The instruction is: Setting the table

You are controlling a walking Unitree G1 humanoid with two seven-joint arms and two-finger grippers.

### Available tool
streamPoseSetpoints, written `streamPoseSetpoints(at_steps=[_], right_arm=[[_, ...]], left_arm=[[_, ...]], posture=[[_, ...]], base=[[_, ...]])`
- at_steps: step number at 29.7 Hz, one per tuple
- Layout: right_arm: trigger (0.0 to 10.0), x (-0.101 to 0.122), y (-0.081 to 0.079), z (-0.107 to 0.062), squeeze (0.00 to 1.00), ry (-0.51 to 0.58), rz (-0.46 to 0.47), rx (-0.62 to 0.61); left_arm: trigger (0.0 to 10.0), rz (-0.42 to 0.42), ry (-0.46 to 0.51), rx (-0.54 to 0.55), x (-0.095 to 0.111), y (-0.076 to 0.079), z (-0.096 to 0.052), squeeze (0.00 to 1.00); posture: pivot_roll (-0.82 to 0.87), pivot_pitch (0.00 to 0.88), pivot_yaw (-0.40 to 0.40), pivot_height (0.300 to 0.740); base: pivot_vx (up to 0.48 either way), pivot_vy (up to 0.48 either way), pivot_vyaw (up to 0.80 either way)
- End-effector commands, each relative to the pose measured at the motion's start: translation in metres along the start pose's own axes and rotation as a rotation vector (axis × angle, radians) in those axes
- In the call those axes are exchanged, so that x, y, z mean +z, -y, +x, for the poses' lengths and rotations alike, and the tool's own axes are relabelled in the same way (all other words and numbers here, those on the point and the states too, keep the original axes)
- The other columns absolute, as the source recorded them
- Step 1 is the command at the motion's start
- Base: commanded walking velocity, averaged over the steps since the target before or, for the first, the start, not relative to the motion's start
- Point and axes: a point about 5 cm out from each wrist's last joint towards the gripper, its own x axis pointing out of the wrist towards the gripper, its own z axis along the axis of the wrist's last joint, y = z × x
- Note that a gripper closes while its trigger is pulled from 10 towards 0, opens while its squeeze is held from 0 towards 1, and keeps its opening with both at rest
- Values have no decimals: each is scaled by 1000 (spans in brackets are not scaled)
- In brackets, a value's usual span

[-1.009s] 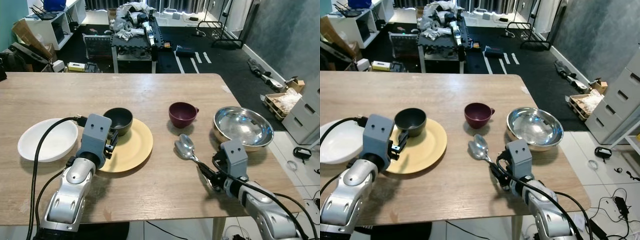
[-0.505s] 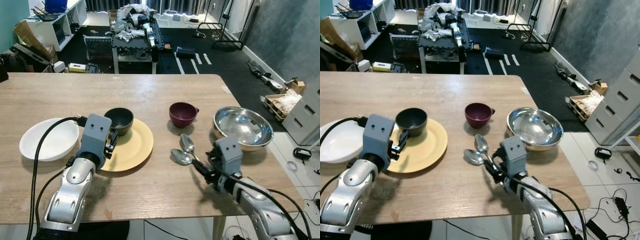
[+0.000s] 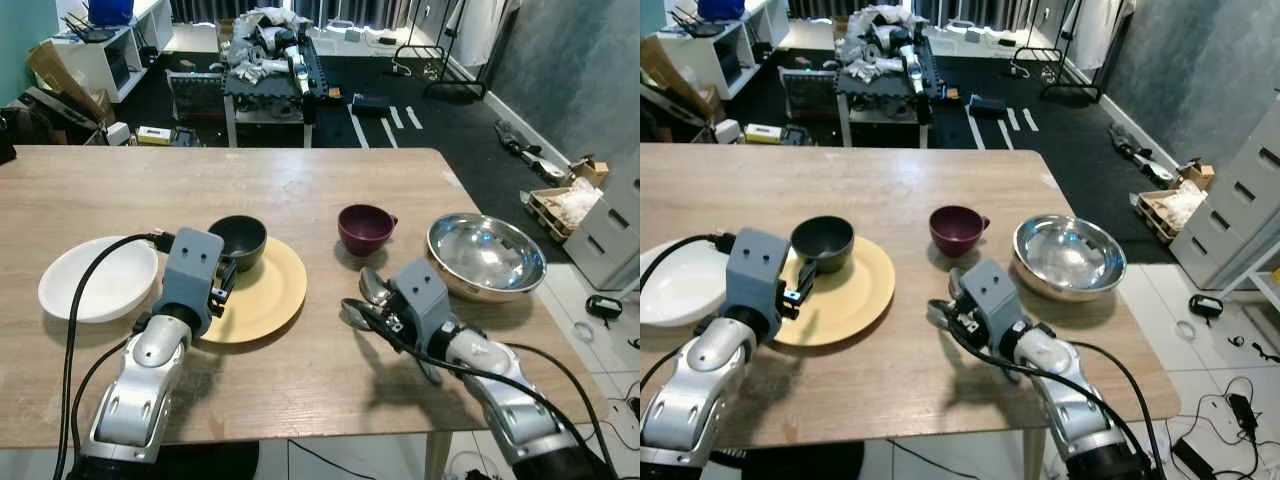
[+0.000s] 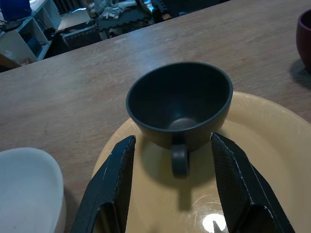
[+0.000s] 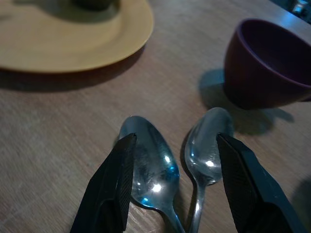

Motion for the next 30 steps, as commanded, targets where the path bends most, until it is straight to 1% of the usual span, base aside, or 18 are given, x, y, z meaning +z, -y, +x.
streamPoseSetpoints(at_steps=[1,4,5,8,9,12,16,21,22,23,24,25,26,29,30], right_arm=[[10000,-8,0,0,0,-33,-17,20],[10000,-11,8,-3,0,-39,-20,46],[10000,-15,12,-7,0,-52,-36,91],[10000,-17,13,-9,0,-59,-47,108],[10000,-19,18,-13,0,-72,-61,137],[10000,-22,25,-17,0,-91,-76,165],[10000,-23,30,-19,0,-108,-98,222],[10000,-25,33,-17,0,-123,-121,228],[8745,-26,32,-16,0,-127,-125,242],[8745,-26,32,-16,0,-127,-125,242],[8235,-29,30,-15,0,-136,-136,265],[8235,-29,30,-15,0,-136,-136,265],[7961,-31,29,-15,0,-139,-139,272],[4392,-34,27,-15,0,-147,-144,285],[3961,-35,26,-14,0,-149,-145,289]], left_arm=[[10000,-2,-13,-2,-3,1,-2,0],[10000,-2,-17,-1,-3,1,-3,0],[10000,-4,-19,-1,-4,1,-3,0],[10000,-4,-19,-2,-4,1,-4,0],[10000,-5,-21,-4,-4,1,-4,0],[10000,-7,-22,-7,-4,2,-3,0],[10000,-8,-21,-12,-4,3,-2,0],[10000,-7,-20,-13,-3,2,-2,0],[10000,-6,-20,-14,-3,2,-2,0],[10000,-6,-20,-14,-3,2,-2,0],[10000,-5,-20,-14,-3,2,-2,0],[10000,-5,-20,-14,-3,2,-2,0],[10000,-5,-20,-14,-3,2,-2,0],[10000,-3,-21,-14,-3,1,-3,0],[10000,-3,-21,-15,-3,1,-3,0]], posture=[[12,0,41,740],[11,0,41,740],[10,0,41,740],[10,0,42,740],[5,0,45,740],[3,0,45,740],[2,0,49,740],[7,0,51,740],[8,0,52,740],[8,0,52,740],[10,0,53,740],[10,0,53,740],[10,0,53,740],[15,0,56,740],[15,0,56,740]], base=[[0,0,0],[0,0,0],[0,0,0],[0,0,0],[0,0,0],[0,0,0],[0,0,0],[0,0,0],[0,0,0],[0,0,0],[0,0,0],[0,0,0],[0,0,0],[0,0,0],[0,0,0]])
